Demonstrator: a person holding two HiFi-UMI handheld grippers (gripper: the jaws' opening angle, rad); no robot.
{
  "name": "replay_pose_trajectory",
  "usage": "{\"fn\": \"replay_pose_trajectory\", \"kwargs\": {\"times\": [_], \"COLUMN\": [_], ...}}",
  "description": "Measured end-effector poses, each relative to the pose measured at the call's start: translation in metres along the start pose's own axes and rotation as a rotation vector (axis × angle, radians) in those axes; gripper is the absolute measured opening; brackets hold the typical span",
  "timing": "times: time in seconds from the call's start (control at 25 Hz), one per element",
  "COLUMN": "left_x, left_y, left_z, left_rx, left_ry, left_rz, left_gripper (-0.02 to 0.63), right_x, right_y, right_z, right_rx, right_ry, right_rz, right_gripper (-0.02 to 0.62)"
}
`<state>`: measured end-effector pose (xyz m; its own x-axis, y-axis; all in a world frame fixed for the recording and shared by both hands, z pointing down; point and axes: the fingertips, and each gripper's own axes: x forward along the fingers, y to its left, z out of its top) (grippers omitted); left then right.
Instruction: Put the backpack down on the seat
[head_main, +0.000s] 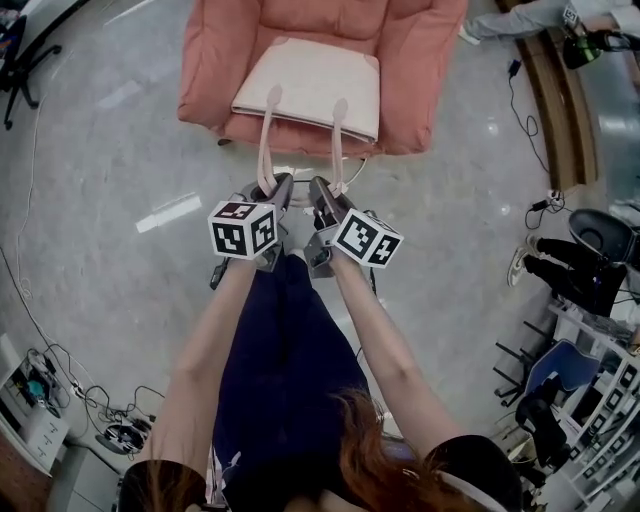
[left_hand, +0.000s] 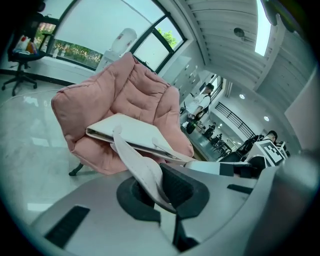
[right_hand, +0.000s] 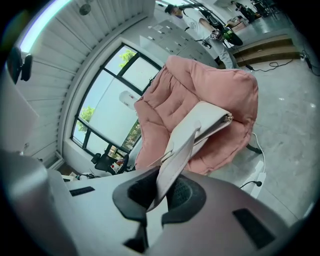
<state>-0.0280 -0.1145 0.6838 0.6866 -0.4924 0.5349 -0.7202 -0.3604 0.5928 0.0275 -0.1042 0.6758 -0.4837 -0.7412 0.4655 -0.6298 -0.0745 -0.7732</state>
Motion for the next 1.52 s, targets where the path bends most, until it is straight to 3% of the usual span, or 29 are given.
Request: {"fn": "replay_pose_trajectory", "kwargs": {"times": [0.36, 0.8, 1.04, 1.32, 1.4, 1.52], "left_x": [0.011, 0.029, 0.044, 0.053, 0.055, 0.055], "left_y": [0.020, 0.053, 0.064, 0.064, 0.063, 0.066], "left_z": [-0.048, -0.120, -0.137, -0.144, -0.142, -0.137], "left_rx": [-0.005, -0.107, -0.118, -0.069, -0.069, -0.067], "left_ry": [0.019, 0.072, 0.138, 0.174, 0.165, 0.146], "left_rz": [0.019, 0.040, 0.064, 0.064, 0.062, 0.079], "left_gripper": [0.018, 0.018, 0.018, 0.020, 0.020, 0.020], "right_x": [0.003, 0.011, 0.018, 0.020, 0.020, 0.020], "right_y": [-0.029, -0.079, -0.101, -0.110, -0.112, -0.119], "right_z": [-0.036, -0.086, -0.097, -0.099, -0.096, -0.100], "right_rx": [-0.071, -0.053, -0.090, -0.034, -0.052, -0.059], "right_ry": [0.027, 0.073, 0.105, 0.095, 0.098, 0.139], "right_rz": [-0.015, -0.094, -0.149, -0.163, -0.169, -0.181], "right_gripper": [0.034, 0.034, 0.034, 0.038, 0.064, 0.212]}}
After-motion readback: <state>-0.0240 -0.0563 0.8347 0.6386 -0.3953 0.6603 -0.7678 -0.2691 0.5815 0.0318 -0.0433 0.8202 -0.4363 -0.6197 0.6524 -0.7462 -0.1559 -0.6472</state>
